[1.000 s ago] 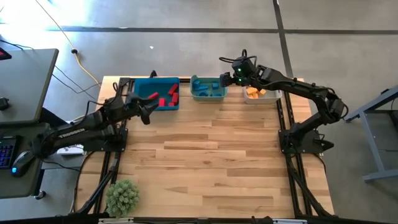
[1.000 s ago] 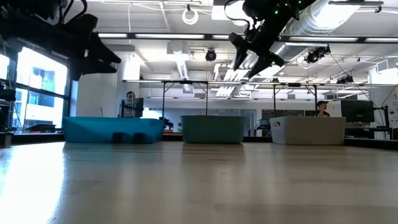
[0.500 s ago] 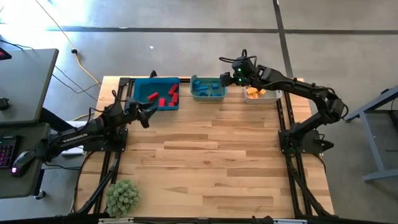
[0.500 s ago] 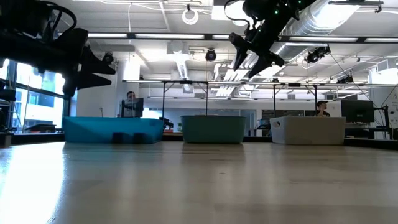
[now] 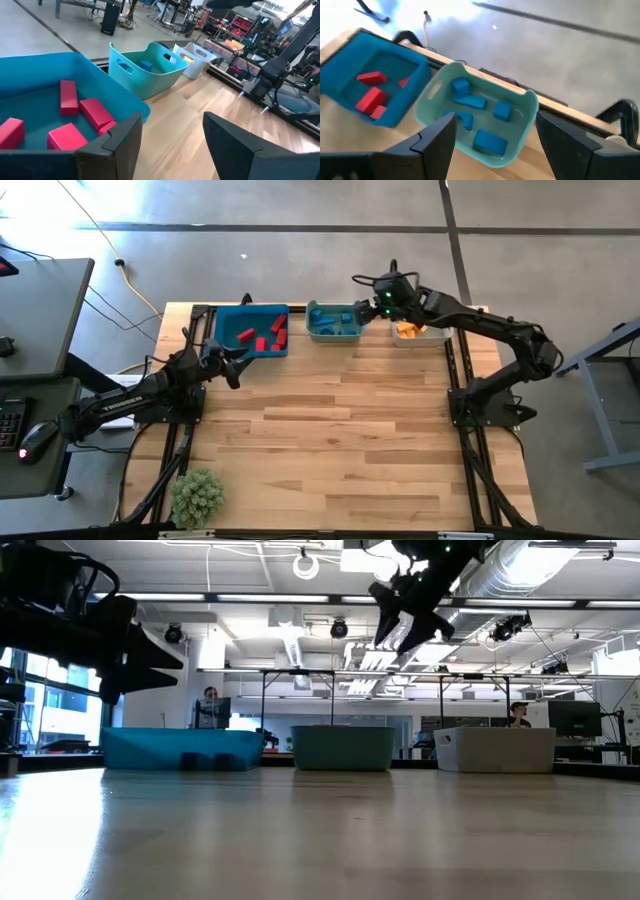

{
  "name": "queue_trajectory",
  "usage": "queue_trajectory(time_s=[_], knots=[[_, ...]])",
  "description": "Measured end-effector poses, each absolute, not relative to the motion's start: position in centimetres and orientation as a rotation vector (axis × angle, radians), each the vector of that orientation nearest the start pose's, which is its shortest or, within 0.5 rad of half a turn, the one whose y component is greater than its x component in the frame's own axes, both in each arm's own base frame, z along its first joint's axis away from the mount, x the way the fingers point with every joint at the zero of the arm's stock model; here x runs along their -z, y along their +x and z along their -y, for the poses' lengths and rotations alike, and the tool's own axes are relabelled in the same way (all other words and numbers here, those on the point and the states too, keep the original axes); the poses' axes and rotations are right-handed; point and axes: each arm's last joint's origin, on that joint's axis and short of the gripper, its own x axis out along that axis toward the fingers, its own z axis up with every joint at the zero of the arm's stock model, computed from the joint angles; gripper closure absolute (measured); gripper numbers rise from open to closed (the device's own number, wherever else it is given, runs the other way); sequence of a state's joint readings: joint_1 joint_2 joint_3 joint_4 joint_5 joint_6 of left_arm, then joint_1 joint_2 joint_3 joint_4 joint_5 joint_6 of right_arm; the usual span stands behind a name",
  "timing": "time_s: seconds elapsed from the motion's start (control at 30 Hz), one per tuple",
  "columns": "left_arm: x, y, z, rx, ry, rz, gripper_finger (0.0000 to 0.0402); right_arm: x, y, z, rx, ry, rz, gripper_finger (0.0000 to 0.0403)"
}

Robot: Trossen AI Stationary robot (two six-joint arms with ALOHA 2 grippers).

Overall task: Sort & place blocks by color
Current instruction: Return to Home Position

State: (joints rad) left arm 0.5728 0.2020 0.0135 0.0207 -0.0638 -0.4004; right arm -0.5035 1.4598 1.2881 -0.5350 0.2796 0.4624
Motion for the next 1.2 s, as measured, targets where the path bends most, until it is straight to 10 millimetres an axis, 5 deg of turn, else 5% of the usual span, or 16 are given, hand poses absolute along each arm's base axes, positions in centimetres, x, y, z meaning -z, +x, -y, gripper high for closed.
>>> queue_trajectory(time_s=[0.5, 0.87, 1.2], knots=[[-15.2, 9.1, -6.0, -0.625, -0.248, -0.114, 0.0202, -37.9, 21.1, 8.0, 0.818, 0.245, -0.505, 0.0144], [-15.2, 9.1, -6.0, -0.625, -0.247, -0.114, 0.0202, -33.7, 14.2, 3.0, 0.603, 0.285, -0.359, 0.0144], [-15.2, 9.1, -6.0, -0.625, -0.247, -0.114, 0.0202, -28.6, 9.5, 0.6, 0.299, 0.319, -0.187, 0.0144]])
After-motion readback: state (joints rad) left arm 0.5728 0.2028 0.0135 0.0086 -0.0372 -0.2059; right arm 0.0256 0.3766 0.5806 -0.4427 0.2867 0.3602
